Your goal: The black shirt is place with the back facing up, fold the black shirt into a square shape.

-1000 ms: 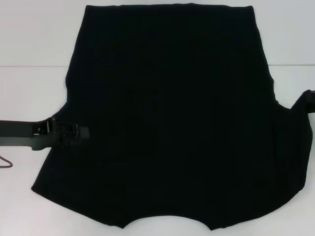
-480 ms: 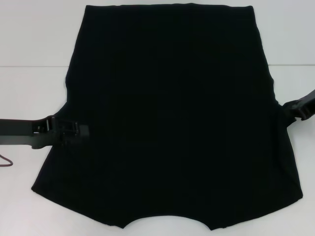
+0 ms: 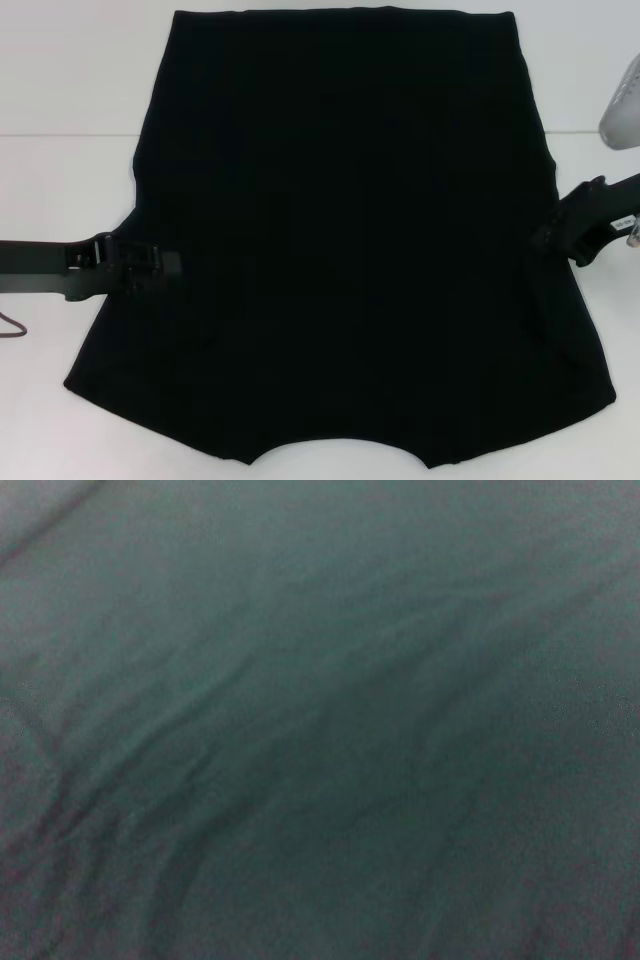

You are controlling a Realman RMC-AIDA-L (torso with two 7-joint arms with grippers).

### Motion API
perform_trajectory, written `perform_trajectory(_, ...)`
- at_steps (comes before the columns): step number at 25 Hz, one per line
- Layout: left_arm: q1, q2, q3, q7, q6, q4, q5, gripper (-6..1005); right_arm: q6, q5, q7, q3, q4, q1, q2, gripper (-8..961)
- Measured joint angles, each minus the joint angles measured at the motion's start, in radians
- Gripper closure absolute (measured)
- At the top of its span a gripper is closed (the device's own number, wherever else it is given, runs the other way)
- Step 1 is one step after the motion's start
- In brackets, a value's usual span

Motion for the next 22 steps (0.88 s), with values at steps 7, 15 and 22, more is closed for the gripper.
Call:
perform_trajectory(7, 0.007, -0.001, -0.001, 0.000, -0.001, -0.001, -0.004, 666, -0.003, -0.061, 0.021, -0.072, -0.012, 0.002, 0.020, 952)
perform_trajectory(15, 0.005, 0.004, -0.016, 0.007, -0.004, -0.027, -0.005, 666, 0.030, -0.188, 0.062, -0.057, -0.153, -0.028, 0.109, 944)
perform_trajectory(22, 0.008, 0.004, -0.030, 0.017, 0.001, -0.028, -0.005, 666, 0.022, -0.121, 0.088, -0.005, -0.152, -0.021, 0.100, 740)
